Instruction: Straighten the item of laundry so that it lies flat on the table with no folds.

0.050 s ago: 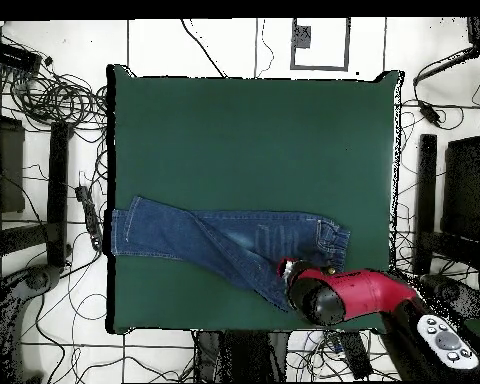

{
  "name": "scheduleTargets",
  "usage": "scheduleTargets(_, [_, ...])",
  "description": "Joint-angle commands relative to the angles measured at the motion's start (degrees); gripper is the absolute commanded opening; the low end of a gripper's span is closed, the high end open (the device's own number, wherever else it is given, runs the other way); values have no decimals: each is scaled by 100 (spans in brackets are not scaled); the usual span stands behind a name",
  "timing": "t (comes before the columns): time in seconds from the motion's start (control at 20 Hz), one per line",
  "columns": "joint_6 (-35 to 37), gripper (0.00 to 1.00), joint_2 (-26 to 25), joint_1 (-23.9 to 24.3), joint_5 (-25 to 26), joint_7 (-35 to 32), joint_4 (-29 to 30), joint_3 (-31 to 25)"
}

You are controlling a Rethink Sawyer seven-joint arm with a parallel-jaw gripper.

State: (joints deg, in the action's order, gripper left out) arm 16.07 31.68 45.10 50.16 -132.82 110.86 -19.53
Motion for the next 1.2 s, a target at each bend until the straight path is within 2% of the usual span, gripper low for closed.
scheduleTargets(0.05, [1156,0,225,140,-340,1640,-798,-984])
scheduleTargets(0.25, [1043,0,215,194,-170,1404,-665,-1012])
scheduleTargets(0.4, [732,0,143,29,-35,788,-433,-732])
scheduleTargets(0.55, [44,0,246,-457,86,-315,36,-108])
scheduleTargets(0.65, [-294,0,249,-706,39,-791,328,271])
scheduleTargets(0.85, [-975,0,54,-1116,8,-1182,556,961])
scheduleTargets(1.0, [-1729,0,-256,-1671,-71,-1429,508,1781])
scheduleTargets(1.2, [-2493,0,-532,-1945,-411,-1249,669,2423])
